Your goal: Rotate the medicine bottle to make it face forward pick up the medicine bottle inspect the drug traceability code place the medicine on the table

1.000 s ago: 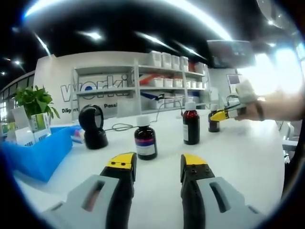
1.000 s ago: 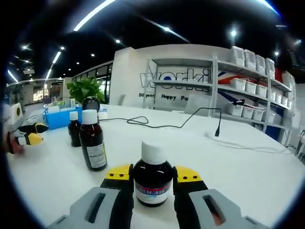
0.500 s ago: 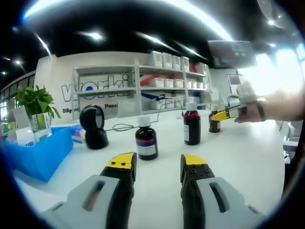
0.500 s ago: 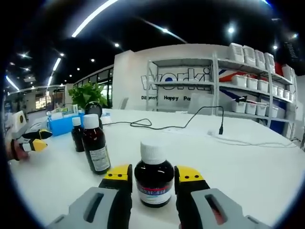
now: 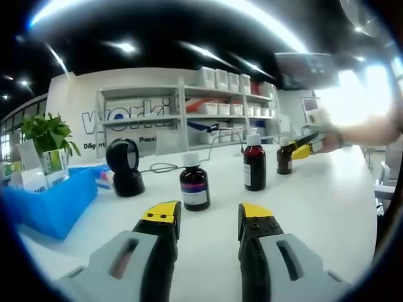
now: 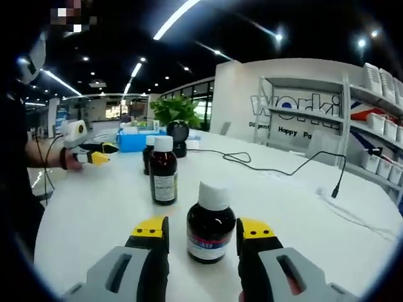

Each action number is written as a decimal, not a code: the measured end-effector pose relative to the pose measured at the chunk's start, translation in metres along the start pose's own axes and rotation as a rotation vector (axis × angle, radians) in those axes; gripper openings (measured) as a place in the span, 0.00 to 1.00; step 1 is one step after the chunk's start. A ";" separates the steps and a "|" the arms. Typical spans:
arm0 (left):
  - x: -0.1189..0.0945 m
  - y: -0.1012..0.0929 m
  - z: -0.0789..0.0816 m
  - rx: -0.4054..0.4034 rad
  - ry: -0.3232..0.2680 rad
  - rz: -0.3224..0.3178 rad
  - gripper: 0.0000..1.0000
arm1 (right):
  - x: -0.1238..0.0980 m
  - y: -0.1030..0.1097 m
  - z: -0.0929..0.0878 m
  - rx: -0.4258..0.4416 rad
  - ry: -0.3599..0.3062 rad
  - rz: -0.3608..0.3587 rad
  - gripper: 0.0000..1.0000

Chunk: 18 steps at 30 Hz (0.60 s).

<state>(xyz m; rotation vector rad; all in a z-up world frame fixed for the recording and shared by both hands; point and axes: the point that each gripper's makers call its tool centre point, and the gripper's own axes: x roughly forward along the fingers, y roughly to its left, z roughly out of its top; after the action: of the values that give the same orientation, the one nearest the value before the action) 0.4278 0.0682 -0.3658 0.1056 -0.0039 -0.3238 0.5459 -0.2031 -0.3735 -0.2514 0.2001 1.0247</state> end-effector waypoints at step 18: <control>0.001 -0.002 -0.001 0.008 0.006 -0.008 0.27 | 0.016 -0.003 0.002 0.099 -0.016 0.105 0.29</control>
<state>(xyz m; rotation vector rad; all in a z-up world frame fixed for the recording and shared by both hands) 0.4277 0.0663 -0.3671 0.1144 0.0009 -0.3313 0.5569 -0.1909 -0.3753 -0.1442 0.2510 1.1168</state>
